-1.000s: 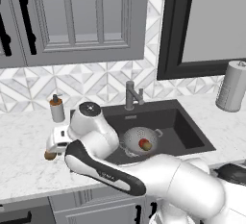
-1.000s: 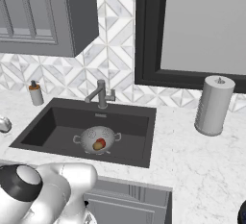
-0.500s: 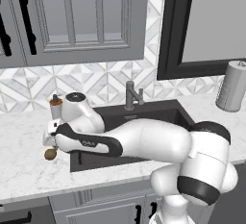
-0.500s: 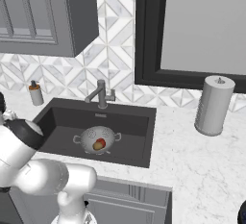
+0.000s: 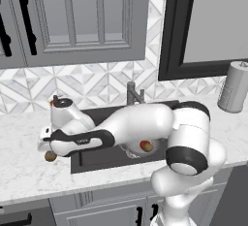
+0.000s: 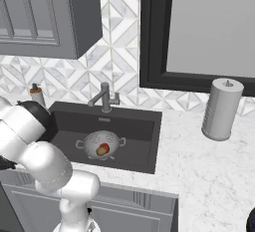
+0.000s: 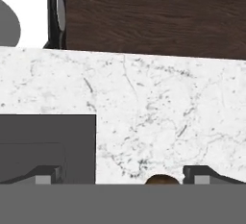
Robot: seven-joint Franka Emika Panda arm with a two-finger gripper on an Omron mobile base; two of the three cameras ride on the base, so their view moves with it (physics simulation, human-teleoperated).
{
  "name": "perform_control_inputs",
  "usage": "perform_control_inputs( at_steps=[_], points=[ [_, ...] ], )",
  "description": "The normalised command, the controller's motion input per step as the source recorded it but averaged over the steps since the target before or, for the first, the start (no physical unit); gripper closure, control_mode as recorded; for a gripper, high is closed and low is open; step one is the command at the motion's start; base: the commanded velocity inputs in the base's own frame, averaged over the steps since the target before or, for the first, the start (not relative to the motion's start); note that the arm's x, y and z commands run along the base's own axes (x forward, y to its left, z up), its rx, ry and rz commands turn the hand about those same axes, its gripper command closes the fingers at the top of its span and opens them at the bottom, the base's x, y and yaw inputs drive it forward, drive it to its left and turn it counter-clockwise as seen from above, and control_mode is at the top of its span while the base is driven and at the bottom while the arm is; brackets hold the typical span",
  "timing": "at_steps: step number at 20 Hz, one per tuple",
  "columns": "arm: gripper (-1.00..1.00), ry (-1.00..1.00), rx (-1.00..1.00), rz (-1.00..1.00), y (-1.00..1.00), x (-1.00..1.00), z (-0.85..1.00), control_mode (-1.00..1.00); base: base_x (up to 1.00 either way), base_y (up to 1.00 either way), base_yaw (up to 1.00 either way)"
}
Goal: Put the colander in the sink, put the kiwi, kiwi, apple in the colander, and turn on the sink faucet and pour water over the colander.
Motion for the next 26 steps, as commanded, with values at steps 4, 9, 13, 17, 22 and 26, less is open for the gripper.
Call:
perform_control_inputs(
  at_steps=[4, 9, 13, 17, 22, 26],
  points=[
    [-1.00, 0.00, -0.06, -0.03, 0.23, 0.22, -0.33, -1.00, 0.00, 0.00, 0.00],
    [-1.00, 0.00, -0.02, -0.02, 0.34, 0.24, -0.17, -1.00, 0.00, 0.00, 0.00],
    [-1.00, 0.00, 0.00, 0.00, 0.31, 0.29, -0.09, -1.00, 0.00, 0.00, 0.00],
    [-1.00, 0.00, 0.00, 0.00, 0.26, 0.30, -0.16, -1.00, 0.00, 0.00, 0.00],
    [-1.00, 0.00, -0.03, -0.03, 0.22, 0.31, -0.21, -1.00, 0.00, 0.00, 0.00],
    [-1.00, 0.00, -0.01, -0.06, 0.04, 0.33, -0.24, -1.00, 0.00, 0.00, 0.00]
  ],
)
